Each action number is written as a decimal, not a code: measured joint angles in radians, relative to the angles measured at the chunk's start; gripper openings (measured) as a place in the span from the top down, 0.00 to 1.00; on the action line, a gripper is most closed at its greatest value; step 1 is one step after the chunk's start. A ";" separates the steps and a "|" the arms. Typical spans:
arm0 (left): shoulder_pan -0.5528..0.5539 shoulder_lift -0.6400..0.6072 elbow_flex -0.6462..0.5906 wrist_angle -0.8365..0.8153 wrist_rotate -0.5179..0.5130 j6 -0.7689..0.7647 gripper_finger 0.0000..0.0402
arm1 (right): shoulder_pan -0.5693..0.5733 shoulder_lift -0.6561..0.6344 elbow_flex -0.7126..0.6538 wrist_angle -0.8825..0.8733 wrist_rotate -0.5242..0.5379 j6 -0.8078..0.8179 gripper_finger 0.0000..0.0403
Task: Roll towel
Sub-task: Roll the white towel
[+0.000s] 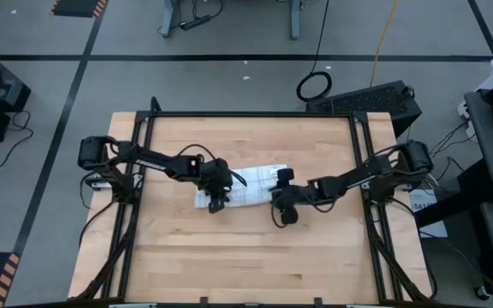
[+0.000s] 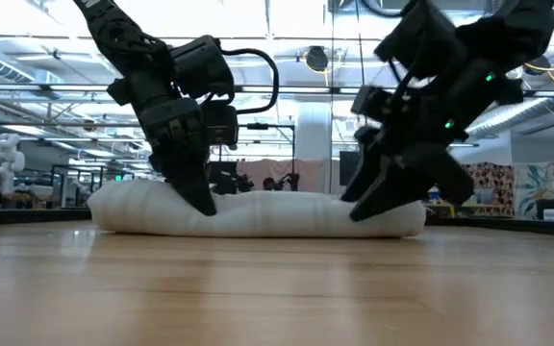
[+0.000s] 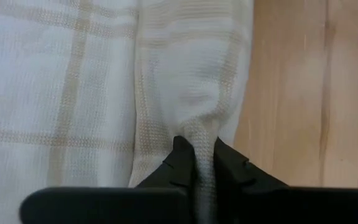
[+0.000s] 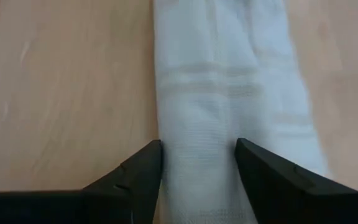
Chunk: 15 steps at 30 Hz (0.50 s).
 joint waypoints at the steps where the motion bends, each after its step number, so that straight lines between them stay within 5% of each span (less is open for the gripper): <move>1: -0.001 0.000 0.000 0.003 -0.006 -0.011 0.90 | -0.014 0.008 0.000 0.000 -0.021 0.008 0.51; 8: -0.015 -0.015 0.000 0.013 -0.071 -0.046 0.64 | -0.110 0.094 0.006 0.023 -0.205 0.115 0.59; 15: -0.014 -0.141 0.003 -0.079 -0.123 -0.016 0.33 | -0.181 0.082 0.004 0.014 -0.414 0.220 0.81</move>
